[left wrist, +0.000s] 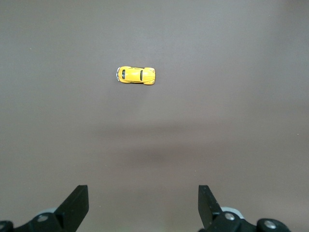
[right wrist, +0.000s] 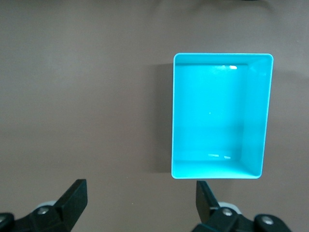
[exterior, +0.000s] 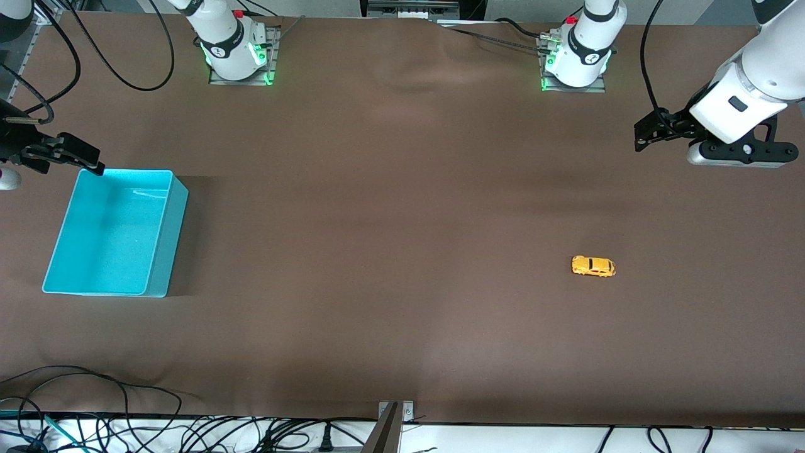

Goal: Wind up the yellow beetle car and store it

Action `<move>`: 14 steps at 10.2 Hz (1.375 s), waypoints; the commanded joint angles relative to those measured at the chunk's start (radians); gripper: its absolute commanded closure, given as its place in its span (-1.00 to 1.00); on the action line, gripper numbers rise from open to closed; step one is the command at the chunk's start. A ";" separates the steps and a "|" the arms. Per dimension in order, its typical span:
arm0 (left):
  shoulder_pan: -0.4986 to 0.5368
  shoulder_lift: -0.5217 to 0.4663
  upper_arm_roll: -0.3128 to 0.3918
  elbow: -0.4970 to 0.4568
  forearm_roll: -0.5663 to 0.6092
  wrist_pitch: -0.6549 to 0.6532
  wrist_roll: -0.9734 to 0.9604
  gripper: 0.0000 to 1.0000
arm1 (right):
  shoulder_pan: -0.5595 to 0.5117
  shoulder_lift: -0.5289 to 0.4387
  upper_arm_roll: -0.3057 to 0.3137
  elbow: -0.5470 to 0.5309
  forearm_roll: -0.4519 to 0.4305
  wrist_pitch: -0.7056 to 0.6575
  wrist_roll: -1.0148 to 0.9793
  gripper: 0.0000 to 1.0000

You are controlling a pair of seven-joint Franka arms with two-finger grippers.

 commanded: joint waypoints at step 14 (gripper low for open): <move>0.001 0.034 0.002 0.058 -0.006 -0.027 0.022 -1.00 | 0.017 -0.002 -0.001 0.008 0.003 -0.051 -0.011 -1.00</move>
